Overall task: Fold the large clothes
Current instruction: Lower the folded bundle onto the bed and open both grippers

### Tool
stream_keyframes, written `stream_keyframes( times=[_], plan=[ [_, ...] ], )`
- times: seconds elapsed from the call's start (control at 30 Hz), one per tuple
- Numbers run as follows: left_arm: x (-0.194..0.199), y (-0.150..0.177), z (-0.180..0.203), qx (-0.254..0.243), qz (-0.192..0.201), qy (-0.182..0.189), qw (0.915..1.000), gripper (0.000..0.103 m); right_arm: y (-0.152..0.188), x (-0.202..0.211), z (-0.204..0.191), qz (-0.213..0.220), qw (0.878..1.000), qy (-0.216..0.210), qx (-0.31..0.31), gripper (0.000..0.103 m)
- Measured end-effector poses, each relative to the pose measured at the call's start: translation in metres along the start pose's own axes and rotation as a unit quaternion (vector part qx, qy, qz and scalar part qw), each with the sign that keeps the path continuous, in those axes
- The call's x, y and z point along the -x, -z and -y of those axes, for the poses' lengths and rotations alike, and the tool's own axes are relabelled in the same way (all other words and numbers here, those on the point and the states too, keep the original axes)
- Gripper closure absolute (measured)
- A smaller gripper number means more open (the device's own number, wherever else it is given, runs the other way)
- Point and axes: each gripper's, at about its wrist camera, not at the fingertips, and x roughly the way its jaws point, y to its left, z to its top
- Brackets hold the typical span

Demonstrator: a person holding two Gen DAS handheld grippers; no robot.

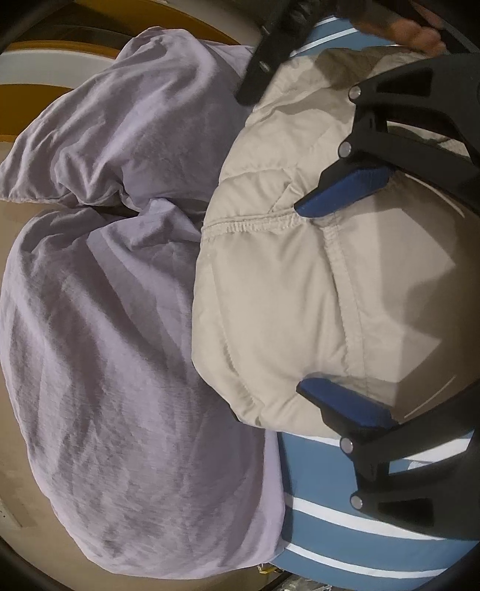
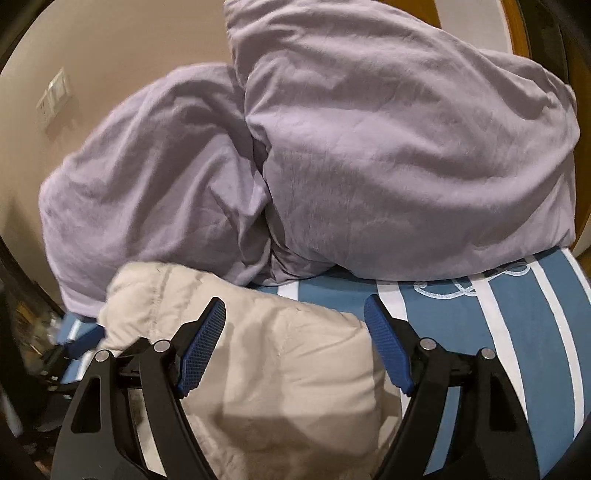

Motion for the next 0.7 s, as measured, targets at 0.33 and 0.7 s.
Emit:
stream_keyframes(
  times=[0.33,0.7],
  plan=[
    [-0.005,0.007,0.006,-0.01,0.022,0.004,0.9997,0.012,0.026,-0.023,0.009,0.004,1.0,0.024,0.002,0.02],
    [-0.013,0.014,0.01,-0.02,0.029,-0.001,0.9994,0.01,0.035,-0.037,0.016,0.0,0.999,0.036,-0.013,0.012]
  ],
)
